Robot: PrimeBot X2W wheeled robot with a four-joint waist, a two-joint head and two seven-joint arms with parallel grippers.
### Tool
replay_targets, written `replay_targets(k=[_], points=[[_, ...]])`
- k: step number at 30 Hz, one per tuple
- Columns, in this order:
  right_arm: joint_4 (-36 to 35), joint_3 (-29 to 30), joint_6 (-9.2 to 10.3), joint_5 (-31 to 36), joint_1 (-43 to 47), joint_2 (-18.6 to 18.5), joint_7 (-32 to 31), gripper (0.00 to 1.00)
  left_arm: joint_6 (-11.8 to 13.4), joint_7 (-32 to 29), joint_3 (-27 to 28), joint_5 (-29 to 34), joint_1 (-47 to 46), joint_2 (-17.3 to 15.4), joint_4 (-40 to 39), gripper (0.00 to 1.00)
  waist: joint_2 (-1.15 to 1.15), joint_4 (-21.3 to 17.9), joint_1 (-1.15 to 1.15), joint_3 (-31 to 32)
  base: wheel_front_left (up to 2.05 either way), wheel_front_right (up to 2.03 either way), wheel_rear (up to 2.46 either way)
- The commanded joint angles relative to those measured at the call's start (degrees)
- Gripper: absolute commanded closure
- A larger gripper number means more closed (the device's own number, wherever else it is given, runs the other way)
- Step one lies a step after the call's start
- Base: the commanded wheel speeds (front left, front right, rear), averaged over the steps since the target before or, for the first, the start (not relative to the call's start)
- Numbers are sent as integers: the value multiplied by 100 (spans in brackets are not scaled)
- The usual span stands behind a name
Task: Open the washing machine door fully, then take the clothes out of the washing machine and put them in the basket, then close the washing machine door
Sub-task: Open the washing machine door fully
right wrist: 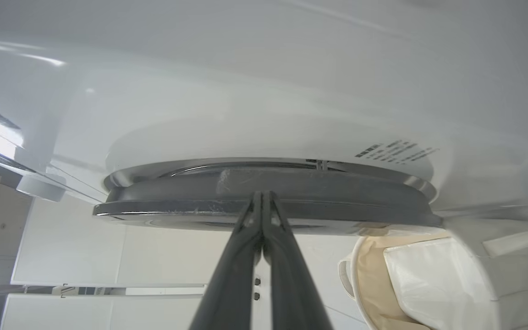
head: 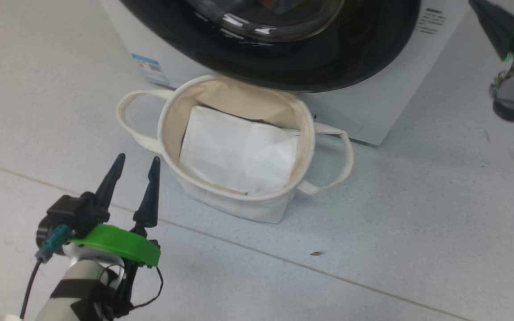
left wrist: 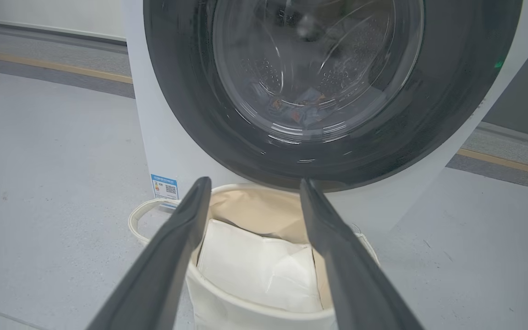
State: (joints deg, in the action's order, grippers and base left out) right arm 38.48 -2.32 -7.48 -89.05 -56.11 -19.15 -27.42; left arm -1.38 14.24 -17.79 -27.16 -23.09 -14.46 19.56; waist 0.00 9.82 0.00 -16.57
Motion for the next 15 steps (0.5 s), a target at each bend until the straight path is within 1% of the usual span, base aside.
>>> replay_targets(k=[1, 6, 11, 15], points=[[-21, -50, -1, -46, -304, -77, -124, 100, -32, 71, 183, 80, -219, -94, -100, 0, 0, 97, 0, -68, 0, 0, 0], [483, -79, -1, -59, -887, -112, -302, 100, -114, 74, 224, 199, -248, 83, -64, 0, 0, 262, 0, -185, 0, 0, 0], [783, -127, -1, 90, -1311, -149, -173, 100, -197, 74, 291, 329, -274, 228, -37, 0, 0, 380, 0, -351, 0, 0, 0], [908, -160, -1, 168, -1484, -157, -97, 100, -269, 75, 323, 436, -316, 365, -57, 0, 0, 466, 0, -459, 0, 0, 0]])
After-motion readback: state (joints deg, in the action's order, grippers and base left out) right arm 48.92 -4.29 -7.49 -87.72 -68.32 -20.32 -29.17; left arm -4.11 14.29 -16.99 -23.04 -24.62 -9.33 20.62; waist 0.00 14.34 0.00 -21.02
